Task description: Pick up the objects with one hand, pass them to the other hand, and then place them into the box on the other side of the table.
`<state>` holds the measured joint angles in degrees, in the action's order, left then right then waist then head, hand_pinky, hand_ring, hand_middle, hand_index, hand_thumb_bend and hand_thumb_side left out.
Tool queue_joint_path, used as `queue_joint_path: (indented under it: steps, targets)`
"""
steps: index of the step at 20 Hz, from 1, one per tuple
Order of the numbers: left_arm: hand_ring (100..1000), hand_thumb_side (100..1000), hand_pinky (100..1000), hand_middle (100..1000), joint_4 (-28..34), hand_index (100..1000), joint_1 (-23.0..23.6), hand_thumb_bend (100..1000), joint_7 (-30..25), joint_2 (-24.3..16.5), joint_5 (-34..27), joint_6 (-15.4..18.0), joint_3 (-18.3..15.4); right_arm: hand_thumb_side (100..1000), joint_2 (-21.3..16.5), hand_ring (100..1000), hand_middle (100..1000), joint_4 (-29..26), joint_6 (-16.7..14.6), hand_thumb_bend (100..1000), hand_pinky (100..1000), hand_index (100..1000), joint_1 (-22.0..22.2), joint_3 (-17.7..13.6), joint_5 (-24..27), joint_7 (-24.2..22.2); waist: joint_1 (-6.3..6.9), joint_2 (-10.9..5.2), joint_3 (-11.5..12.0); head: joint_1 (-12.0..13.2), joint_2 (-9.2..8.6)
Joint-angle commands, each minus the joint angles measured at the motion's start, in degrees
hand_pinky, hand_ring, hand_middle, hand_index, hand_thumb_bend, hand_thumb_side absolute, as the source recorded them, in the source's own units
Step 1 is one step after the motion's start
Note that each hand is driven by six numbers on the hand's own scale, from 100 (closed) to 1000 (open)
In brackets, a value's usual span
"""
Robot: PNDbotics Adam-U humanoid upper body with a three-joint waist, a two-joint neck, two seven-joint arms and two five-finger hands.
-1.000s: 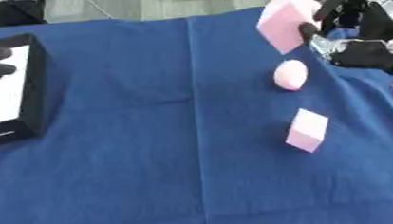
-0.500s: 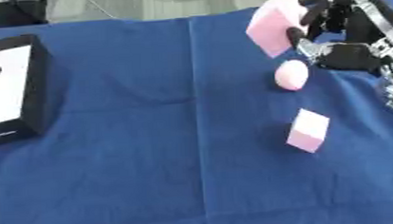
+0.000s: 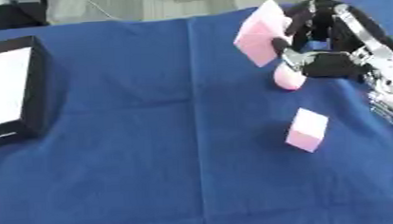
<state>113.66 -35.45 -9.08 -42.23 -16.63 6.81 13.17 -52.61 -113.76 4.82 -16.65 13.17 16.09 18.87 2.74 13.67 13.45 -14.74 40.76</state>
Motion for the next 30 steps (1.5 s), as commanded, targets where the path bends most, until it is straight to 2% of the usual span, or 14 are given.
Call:
queue_joint_path:
  steps: [1, 7, 14, 17, 23, 30]
  targets:
    - [789, 671, 875, 790, 0.93, 791, -2.84, 100, -0.95, -1.86, -0.4, -0.54, 0.18, 100, -0.57, 442, 521, -0.84, 0.57, 100, 444, 486, -0.74, 0.02, -1.78, 0.03, -0.01, -1.5, 0.08, -0.14, 0.44]
    - [793, 639, 867, 795, 0.93, 792, -6.97, 100, -2.05, -1.43, 3.09, -4.26, 1.91, 100, 0.42, 441, 520, -0.84, 2.16, 100, 443, 484, -0.48, 1.06, -4.04, 0.65, 0.11, -1.94, -0.07, -0.09, 0.95]
    - [795, 614, 865, 798, 0.93, 793, -11.23, 100, -3.58, -0.47, 4.35, -5.53, 3.69, 100, 1.13, 440, 518, -0.84, 3.14, 100, 445, 485, -0.49, 2.14, -6.15, 1.28, 0.33, -2.17, 0.31, -0.49, 0.92]
    - [799, 586, 865, 801, 0.93, 793, -13.28, 100, -4.38, -0.4, 6.24, -7.61, 5.06, 100, 1.48, 440, 517, -0.84, 3.0, 100, 446, 486, -0.65, 2.62, -7.93, 1.13, 0.34, -2.39, 0.41, -0.5, 1.18]
    - [803, 593, 867, 806, 0.93, 795, -15.9, 100, -4.65, 0.95, 10.15, -12.16, 7.41, 100, 2.5, 440, 516, -0.84, 2.34, 100, 449, 487, -1.06, 3.63, -10.83, 1.02, 0.18, -2.79, 0.37, -0.83, 1.95]
    - [803, 591, 866, 807, 0.93, 796, -18.07, 100, -4.75, 3.5, 14.87, -19.28, 9.62, 100, 3.02, 438, 513, -0.84, 2.59, 100, 450, 487, -1.62, 4.7, -12.91, 1.57, 0.25, -3.13, 0.7, -1.05, 2.04]
